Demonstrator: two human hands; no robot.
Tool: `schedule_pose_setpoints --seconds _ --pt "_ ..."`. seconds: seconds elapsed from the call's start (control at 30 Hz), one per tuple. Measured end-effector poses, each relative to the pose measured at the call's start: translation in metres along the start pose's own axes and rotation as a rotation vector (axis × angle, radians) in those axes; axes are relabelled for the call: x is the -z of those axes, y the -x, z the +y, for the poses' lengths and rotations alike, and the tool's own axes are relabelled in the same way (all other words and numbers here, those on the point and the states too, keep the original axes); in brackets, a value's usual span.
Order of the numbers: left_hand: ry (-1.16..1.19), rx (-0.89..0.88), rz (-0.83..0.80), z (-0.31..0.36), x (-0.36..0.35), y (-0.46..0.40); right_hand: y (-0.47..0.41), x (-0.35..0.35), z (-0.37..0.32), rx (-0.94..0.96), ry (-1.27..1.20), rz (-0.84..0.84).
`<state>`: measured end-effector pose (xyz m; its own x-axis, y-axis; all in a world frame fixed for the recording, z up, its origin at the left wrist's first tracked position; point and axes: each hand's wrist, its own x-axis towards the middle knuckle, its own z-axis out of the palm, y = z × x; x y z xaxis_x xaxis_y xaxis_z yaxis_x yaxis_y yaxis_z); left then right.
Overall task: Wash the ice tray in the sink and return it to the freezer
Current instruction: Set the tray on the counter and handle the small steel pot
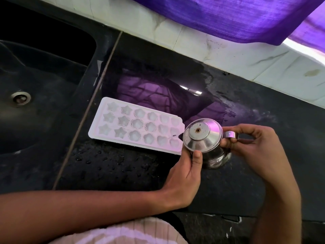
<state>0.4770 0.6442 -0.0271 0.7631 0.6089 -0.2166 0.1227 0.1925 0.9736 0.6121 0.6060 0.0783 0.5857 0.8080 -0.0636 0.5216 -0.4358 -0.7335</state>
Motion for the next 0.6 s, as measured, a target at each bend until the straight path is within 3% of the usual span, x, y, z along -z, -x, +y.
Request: schedule_pose_setpoints --seconds 0.6 --pt "-0.038 -0.032 0.014 0.0040 0.0012 0.0011 0.0005 0.0041 0.0072 0.002 -0.052 -0.023"
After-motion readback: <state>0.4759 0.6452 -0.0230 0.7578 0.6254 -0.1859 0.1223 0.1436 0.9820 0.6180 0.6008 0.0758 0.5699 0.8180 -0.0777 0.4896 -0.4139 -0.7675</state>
